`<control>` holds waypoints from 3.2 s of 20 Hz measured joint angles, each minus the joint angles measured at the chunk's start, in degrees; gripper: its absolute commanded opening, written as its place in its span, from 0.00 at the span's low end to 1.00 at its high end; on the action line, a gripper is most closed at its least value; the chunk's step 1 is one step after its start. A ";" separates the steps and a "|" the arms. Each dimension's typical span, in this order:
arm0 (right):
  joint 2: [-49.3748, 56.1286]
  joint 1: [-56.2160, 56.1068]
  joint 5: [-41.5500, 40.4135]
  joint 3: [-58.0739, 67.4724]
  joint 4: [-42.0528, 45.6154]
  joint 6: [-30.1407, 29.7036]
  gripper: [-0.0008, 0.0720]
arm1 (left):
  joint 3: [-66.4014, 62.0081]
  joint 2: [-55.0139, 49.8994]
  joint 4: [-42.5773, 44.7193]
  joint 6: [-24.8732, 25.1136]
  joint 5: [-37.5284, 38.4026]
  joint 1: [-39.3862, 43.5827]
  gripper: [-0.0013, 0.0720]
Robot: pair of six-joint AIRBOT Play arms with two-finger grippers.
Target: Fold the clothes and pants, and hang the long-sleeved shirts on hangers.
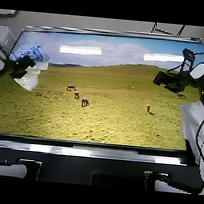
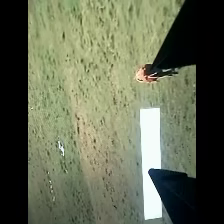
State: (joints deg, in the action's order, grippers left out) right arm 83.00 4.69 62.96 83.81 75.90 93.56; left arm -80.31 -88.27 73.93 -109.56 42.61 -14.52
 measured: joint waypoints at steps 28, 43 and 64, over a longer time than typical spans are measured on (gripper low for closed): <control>-0.79 -0.02 18.34 0.00 -3.13 -0.15 0.96 | 11.30 8.57 -44.81 45.29 -14.56 -5.75 0.05; -12.98 -0.02 18.18 0.20 9.49 -0.76 0.97 | 21.79 7.74 -45.18 36.41 -30.03 66.16 0.05; -3.98 4.76 24.00 -8.90 -4.68 -4.72 0.97 | -2.60 -5.60 -28.24 25.03 18.69 14.71 0.99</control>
State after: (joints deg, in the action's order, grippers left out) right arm 79.02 9.45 86.96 74.91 71.22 88.84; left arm -82.91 -93.86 45.69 -84.53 61.30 0.19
